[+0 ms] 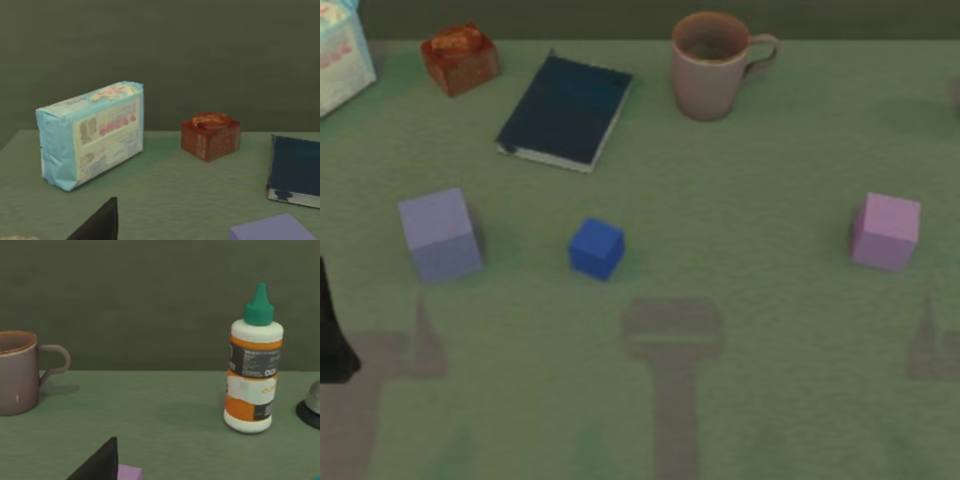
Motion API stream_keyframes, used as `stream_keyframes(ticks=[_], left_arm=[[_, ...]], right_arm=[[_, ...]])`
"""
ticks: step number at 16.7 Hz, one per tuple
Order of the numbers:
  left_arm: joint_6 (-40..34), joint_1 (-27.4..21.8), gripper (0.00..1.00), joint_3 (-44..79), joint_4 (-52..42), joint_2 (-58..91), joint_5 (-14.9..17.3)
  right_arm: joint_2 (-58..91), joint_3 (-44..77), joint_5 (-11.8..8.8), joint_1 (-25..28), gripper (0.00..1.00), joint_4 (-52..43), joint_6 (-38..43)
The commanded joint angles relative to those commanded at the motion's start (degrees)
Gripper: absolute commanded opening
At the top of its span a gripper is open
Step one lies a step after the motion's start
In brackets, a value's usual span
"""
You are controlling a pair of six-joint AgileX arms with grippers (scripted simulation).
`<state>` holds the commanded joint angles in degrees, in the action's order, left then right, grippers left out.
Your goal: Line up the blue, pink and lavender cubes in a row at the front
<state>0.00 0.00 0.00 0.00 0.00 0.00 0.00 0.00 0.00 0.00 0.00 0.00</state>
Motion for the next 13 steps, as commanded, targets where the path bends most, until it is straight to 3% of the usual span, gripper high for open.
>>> stream_keyframes(ticks=[6,13], left_arm=[[-0.4,-1.4,1.0,5.8,-3.6,5.9,-0.1],[-1.1,-8.9,1.0,34.5,-22.3,38.0,0.0]], right_arm=[[0.0,0.0,0.0,0.0,1.0,0.0,0.0],[0.0,0.0,0.0,0.0,1.0,0.0,0.0]])
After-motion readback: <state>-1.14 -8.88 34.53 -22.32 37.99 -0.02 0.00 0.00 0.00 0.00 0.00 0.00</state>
